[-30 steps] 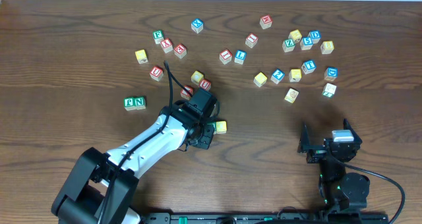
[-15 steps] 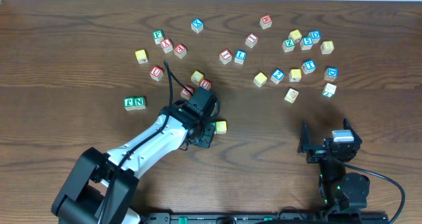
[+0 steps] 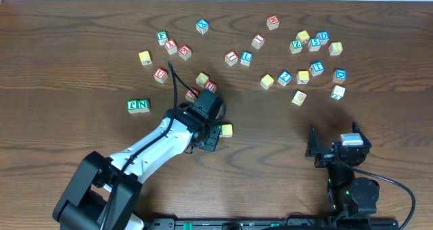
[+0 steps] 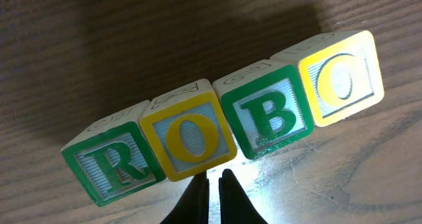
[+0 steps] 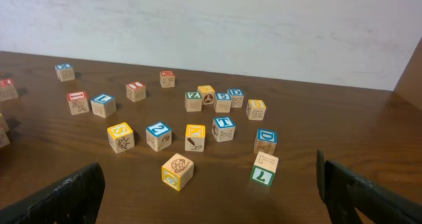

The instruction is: Spell out ROBOT

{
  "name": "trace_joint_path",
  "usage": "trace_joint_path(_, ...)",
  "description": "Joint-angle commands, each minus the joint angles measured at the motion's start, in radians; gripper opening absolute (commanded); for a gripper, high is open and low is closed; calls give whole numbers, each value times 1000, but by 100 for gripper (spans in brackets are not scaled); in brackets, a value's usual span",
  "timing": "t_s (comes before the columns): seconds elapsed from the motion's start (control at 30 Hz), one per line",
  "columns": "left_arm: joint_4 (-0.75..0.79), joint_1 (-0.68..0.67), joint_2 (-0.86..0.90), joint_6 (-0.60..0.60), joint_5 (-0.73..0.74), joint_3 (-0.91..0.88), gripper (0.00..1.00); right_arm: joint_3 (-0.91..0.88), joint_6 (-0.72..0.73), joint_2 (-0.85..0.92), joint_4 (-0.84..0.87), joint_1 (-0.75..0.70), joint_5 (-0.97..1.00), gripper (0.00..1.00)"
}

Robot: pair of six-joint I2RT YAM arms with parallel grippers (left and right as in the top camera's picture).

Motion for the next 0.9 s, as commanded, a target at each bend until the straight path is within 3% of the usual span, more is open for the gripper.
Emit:
trace_joint_path(0.0,-12,0,-5,6,25,-10,8,-1,9,-5,-5,-6,9,99)
trace_joint_path(0.47,-36,-6,-5,2,186,-10,8,-1,9,-5,-5,-6,9,99)
trace_joint_path(0.87,29,-53,14,-45,106,-10,7,-1,9,-5,-5,-6,9,99)
